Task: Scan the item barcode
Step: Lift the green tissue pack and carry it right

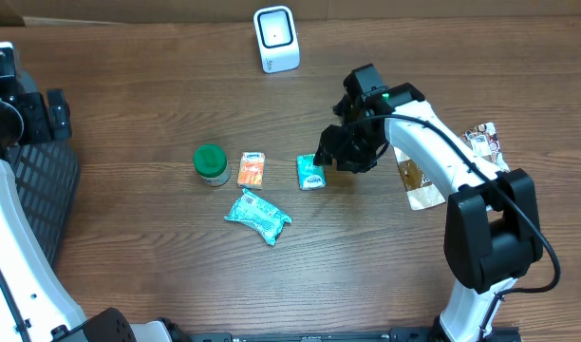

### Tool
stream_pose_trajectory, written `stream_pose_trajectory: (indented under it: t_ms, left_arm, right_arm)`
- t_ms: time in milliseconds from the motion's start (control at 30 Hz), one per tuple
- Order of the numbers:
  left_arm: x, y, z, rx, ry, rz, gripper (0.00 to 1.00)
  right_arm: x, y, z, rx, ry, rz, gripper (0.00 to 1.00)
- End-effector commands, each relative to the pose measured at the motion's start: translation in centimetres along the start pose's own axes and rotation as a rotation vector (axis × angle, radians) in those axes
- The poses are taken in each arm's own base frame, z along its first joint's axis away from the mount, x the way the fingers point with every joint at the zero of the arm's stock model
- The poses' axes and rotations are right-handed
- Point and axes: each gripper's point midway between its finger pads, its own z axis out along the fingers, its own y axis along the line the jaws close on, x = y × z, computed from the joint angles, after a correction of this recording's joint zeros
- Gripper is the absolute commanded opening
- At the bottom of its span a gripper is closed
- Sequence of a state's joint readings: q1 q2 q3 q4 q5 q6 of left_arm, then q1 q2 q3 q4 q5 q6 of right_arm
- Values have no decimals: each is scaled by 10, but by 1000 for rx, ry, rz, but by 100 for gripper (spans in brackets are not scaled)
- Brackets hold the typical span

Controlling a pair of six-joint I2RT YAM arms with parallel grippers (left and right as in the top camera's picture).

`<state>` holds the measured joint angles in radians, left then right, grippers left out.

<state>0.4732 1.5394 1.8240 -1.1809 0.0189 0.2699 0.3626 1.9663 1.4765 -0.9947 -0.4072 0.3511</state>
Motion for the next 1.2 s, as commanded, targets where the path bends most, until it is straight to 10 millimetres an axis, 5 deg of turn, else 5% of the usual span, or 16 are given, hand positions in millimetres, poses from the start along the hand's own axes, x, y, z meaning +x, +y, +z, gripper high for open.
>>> stream_pose_trajectory:
  t_ms: [0, 300, 767, 900, 1000, 1167]
  left_arm:
    - [-1, 2, 1, -3, -1, 19, 100]
    - [-1, 2, 1, -3, -2, 19, 100]
    - [-1, 2, 1, -3, -1, 19, 100]
    - [-1, 2, 1, -3, -2, 19, 99]
    - [-1, 2, 1, -3, -2, 19, 100]
    - [-1, 2, 1, -3, -2, 19, 100]
  right_arm:
    - [11, -9, 13, 11, 5, 41, 52]
    - [14, -15, 38, -50, -12, 22, 34]
    - [18, -15, 59, -128, -35, 62, 32]
    - [15, -16, 63, -142, -59, 76, 23]
    - [15, -17, 64, -143, -59, 75, 4]
    - [21, -5, 56, -218, -25, 52, 4]
